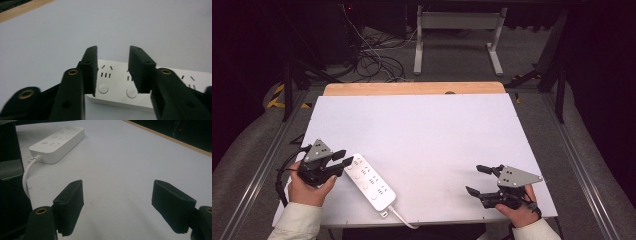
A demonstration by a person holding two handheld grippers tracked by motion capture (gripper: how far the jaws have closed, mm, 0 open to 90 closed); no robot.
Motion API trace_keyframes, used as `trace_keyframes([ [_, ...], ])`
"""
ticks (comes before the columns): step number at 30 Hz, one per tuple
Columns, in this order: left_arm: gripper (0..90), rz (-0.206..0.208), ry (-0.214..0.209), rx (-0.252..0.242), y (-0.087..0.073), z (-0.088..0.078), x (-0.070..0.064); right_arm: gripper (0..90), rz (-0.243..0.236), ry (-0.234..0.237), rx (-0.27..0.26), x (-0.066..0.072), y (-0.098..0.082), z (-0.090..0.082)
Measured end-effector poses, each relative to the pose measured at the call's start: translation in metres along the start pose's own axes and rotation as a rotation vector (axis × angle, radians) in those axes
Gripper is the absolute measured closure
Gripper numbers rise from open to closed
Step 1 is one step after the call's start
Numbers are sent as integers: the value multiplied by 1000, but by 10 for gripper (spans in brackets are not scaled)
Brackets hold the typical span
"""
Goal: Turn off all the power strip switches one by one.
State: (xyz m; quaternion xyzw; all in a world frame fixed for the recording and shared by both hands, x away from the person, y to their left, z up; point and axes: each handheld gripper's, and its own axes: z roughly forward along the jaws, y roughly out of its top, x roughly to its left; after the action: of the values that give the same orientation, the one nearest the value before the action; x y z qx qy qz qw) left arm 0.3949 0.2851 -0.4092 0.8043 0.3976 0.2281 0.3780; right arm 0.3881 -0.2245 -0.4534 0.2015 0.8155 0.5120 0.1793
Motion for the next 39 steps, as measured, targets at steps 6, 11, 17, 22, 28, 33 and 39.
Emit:
trace_keyframes([
  [6,374,-8,-10,-118,-5,-15,-4,258,3,-2,-1,-1,0,-1],
  [11,277,-1,-8,-177,-10,-23,-6,258,6,-3,-4,-1,0,-1],
  [17,227,30,34,-226,-22,-24,-10,258,7,-3,-5,-2,-1,0],
  [22,165,18,18,-248,-31,-23,-10,258,7,-3,-8,-1,-1,-1],
  [28,128,34,3,-260,-44,-24,-5,258,8,-2,-4,-2,-1,0],
  [33,115,18,-23,-257,-55,-24,-2,258,12,-4,-6,-2,-2,-1],
  [39,113,29,-11,-203,-68,-20,0,258,12,-3,-6,-2,-2,-1],
])
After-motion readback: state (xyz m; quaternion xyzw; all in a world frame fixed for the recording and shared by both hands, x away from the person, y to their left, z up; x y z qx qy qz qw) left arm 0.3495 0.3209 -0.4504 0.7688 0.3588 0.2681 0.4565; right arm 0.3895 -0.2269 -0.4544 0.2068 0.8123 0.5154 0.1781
